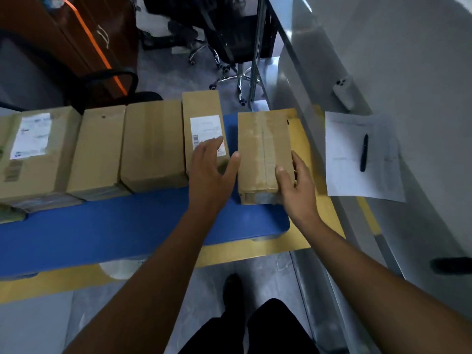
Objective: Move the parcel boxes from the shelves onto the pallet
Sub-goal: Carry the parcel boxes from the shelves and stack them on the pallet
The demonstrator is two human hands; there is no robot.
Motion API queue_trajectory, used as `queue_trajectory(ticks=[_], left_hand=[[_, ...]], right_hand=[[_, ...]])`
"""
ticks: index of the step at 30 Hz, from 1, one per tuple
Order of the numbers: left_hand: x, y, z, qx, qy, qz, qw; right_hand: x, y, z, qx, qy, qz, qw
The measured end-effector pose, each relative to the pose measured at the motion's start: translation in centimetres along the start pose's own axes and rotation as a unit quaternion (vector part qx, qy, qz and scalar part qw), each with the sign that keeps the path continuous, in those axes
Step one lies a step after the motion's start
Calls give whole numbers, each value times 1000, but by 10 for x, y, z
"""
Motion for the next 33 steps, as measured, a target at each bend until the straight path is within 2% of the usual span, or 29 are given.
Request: queue_trajectory(ticks=[6,9,17,26,33], left_hand=[[17,-16,51,46,48,113,991],[20,-23,56,53,36,183,981],[19,-27,55,40,33,232,971],[16,-24,55,44,41,225,972],[10,-14,49,85,43,131,987]], right_hand=[[-3,-25,64,30,-2,-13,999],[-7,-36,83,50,-8,-17,999],[-19,-41,96,88,-23,1,996],[-13,-30,91,127,-32,-10,991],[2,-17,55,44,-40,-11,998]])
Point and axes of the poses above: each hand's wrist, its own z-axis towards the middle knuckle, its own y-axis out of the back of the hand, x = y × z, the point moved 2 cm from there along z, towards the middle knuckle
